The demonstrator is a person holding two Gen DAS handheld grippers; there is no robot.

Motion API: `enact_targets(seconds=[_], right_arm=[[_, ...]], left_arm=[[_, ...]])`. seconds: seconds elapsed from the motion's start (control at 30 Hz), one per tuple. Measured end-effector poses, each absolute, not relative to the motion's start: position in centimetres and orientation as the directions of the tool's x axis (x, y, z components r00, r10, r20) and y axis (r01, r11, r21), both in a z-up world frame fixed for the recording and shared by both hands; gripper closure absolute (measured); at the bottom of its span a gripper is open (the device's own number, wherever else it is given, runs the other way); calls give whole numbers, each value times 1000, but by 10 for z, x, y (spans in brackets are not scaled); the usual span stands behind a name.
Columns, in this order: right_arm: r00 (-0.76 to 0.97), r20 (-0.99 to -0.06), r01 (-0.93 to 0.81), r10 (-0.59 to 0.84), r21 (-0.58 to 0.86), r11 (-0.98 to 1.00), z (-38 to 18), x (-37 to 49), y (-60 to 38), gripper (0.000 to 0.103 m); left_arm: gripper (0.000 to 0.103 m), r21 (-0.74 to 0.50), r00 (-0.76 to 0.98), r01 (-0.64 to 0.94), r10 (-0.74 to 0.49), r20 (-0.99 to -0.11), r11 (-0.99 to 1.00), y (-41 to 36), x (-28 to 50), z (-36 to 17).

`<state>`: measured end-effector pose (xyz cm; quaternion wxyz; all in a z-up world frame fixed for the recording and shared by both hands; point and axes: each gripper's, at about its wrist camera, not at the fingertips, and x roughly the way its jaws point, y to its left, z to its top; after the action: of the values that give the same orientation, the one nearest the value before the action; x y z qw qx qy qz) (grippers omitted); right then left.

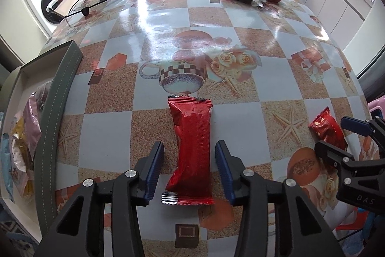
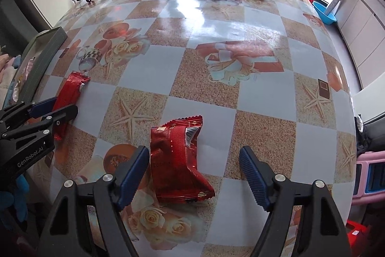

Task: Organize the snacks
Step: 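Carry the long red bar and red pack over the grey tray, then release the long red bar and red pack into the tray with both grippers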

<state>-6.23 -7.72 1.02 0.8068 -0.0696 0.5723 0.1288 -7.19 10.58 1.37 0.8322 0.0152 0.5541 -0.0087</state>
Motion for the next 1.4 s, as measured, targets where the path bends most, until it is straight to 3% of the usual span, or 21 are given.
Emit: enact_targets(seconds=[0.07, 0.1, 0.13, 0.33, 0.6, 1.03, 1.4], right_arm=[[327, -939, -315, 107, -2, 949, 11, -67, -71, 38], [327, -938, -328, 117, 4, 945, 14, -68, -68, 61], [321, -940, -331, 114, 2, 944, 15, -69, -66, 67], [295, -929, -306, 223, 129, 943, 25, -66, -66, 67], [304, -895, -352, 327, 214, 911, 60, -54, -31, 67], [221, -870, -565, 441, 255, 785, 81, -36, 118, 67], [119, -855, -635, 504, 325, 701, 79, -1, 250, 67]], left_arm=[[61, -6, 382, 46, -23, -924, 999, 105, -72, 14], [74, -15, 384, 52, -34, -923, 999, 105, -72, 14], [78, -14, 386, 57, -35, -922, 998, 104, -72, 15], [80, -132, 388, 54, -142, -911, 990, 114, -75, 23], [80, -163, 464, 32, -159, -872, 986, 146, -82, 61], [80, -109, 546, -148, -11, -838, 983, 272, -99, 99], [79, -119, 462, -351, 61, -885, 929, 368, -90, 64]])
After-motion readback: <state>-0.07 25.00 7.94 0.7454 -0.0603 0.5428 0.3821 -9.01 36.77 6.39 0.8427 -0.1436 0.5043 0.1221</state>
